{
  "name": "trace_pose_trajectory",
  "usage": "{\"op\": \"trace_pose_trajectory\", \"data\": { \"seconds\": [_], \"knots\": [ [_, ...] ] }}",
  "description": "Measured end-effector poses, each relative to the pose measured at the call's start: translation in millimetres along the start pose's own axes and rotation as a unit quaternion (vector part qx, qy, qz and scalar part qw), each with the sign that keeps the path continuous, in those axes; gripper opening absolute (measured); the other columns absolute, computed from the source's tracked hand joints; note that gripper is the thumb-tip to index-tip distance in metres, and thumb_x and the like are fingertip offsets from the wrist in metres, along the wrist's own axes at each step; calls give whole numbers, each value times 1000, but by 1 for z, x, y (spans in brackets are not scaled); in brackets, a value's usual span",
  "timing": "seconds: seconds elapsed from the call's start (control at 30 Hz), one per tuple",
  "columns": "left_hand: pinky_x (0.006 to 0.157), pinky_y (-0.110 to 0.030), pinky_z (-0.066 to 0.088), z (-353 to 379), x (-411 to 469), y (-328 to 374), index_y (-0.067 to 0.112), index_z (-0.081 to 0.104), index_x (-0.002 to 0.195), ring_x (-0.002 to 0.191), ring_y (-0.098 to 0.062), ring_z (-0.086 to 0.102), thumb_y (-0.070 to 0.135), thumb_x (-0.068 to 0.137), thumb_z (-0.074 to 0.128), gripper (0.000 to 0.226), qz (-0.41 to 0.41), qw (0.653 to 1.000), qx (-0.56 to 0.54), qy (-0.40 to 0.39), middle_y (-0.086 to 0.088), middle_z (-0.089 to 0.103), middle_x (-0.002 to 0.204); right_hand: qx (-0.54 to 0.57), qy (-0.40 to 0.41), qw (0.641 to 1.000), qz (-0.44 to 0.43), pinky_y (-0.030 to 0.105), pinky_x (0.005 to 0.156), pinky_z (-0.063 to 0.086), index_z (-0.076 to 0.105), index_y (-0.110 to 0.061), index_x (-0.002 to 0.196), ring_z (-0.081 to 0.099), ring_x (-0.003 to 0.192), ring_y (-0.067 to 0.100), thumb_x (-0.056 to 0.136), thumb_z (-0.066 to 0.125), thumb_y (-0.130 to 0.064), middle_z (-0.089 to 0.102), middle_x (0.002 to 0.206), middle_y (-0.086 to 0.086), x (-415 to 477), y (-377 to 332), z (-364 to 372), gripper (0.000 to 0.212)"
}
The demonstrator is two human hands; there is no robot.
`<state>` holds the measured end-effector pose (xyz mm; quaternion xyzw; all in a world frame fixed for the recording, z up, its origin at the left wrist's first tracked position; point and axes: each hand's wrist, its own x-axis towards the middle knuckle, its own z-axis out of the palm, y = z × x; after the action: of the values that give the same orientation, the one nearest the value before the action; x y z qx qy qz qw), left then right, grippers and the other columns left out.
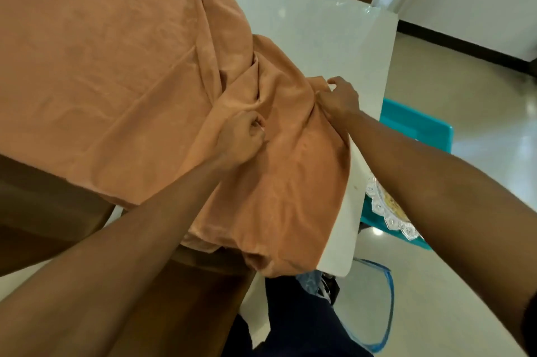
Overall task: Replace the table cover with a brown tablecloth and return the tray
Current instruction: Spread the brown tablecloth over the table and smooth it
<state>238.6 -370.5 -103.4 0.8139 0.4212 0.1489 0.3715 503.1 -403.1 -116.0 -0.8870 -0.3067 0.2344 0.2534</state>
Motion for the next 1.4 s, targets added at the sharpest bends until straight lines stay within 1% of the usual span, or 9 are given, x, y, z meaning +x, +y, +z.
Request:
{"op": "trace_pose_trajectory", "data": {
  "seconds": [0.23, 0.37, 0.47, 0.57, 0.67, 0.83, 0.97, 1.07, 1.4],
  "knots": [
    [82, -32, 45, 15, 68, 13, 13, 66, 96, 86, -17, 56, 13, 84, 55, 17, 67, 995, 54, 56, -2, 62, 94, 152, -78, 983, -66, 24, 94, 53, 75, -31, 111, 69, 100, 8, 85, 58, -20, 74, 109, -7, 62, -24, 24, 33],
    [102, -42, 42, 17, 108, 30, 11, 69, 95, 99, -20, 55, 15, 84, 61, 14, 106, 985, 94, 99, -4, 63, 95, 167, 139, 975, -51, 3, 82, 39, 80, -13, 95, 64, 97, 15, 80, 55, -12, 73, 103, 5, 121, 7, -35, 29],
    [97, -43, 42, 27, 126, 40, 13, 66, 100, 110, -27, 53, 19, 84, 56, 20, 79, 989, 91, 83, -7, 60, 109, 159, 253, 954, 32, 11, 89, 38, 78, -15, 105, 63, 109, 27, 80, 45, -20, 69, 114, 10, 153, 49, -90, 41],
    [98, -50, 42, 40, 136, 41, 20, 62, 115, 120, -30, 48, 30, 85, 53, 33, 67, 984, 162, 23, -4, 54, 125, -35, 168, 976, 136, 44, 108, 36, 58, -35, 135, 44, 132, 32, 97, 40, -30, 44, 147, 8, 149, 76, -97, 42],
    [106, -54, 36, 52, 144, 42, 29, 54, 130, 135, -27, 37, 40, 85, 57, 46, 22, 977, 210, -31, 0, 49, 138, -101, 149, 981, 76, 54, 114, 26, 51, -41, 140, 33, 142, 33, 97, 46, -37, 31, 159, 7, 130, 75, -70, 43],
    [107, -52, 29, 70, 143, 42, 29, 42, 140, 137, -25, 35, 48, 88, 55, 57, 28, 950, 291, -107, 1, 40, 149, -189, 70, 970, -133, 55, 115, 29, 51, -30, 138, 41, 137, 32, 94, 45, -49, 44, 151, 8, 116, 49, -17, 48],
    [119, -55, 13, 80, 155, 44, 25, 37, 149, 148, -25, 26, 51, 93, 45, 62, 31, 935, 333, -116, -2, 30, 161, -235, 53, 958, -158, 57, 111, 28, 42, -39, 146, 42, 131, 31, 93, 36, -68, 45, 143, 5, 129, 35, -2, 61],
    [123, -53, 6, 92, 168, 50, 17, 28, 155, 152, -26, 16, 54, 98, 33, 68, 30, 933, 335, -130, -6, 18, 165, -205, 76, 956, -195, 48, 95, 37, 51, -32, 137, 53, 106, 28, 102, 34, -54, 56, 115, 6, 140, 42, -5, 45],
    [124, -47, 7, 148, 271, 107, 13, 14, 159, 154, -29, 2, 55, 99, 33, 76, 72, 936, 290, -184, -8, 1, 167, -207, 154, 955, -145, 47, 88, 37, 58, -19, 119, 52, 104, 35, 102, 33, -38, 59, 114, 12, 234, 76, -63, 35]
  ]
}}
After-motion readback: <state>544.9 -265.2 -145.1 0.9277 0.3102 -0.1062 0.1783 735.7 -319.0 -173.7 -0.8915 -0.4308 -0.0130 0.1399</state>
